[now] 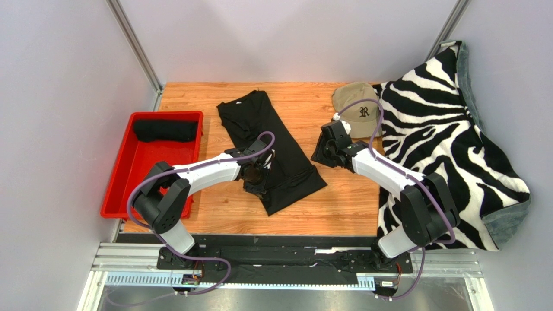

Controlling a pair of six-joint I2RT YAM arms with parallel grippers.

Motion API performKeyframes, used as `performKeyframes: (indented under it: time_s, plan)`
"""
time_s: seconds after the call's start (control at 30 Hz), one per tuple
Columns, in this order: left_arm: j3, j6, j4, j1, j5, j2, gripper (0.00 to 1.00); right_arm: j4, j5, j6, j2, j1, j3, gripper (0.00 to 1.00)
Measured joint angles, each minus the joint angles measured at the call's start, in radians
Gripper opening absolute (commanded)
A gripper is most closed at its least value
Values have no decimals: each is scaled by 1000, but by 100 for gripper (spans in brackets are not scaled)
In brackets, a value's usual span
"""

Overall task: Roll the t-shirts
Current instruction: Roll the T-shirt to the center of the board.

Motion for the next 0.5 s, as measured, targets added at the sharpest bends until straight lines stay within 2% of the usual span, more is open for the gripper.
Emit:
performKeyframes:
  time_s: [0.23,0.43,0.47,0.5]
  plan:
    - [37,3,-56,8,-65,0,0,14,-14,0,-29,34,-76,38]
    - [41,9,-89,13,-72,0,1,37,-42,0,50,54,-105,38]
    - [41,10,-93,14,-72,0,20,41,-43,0,64,55,-106,38]
    - [41,11,-96,15,-72,0,29,44,-44,0,76,55,-109,37]
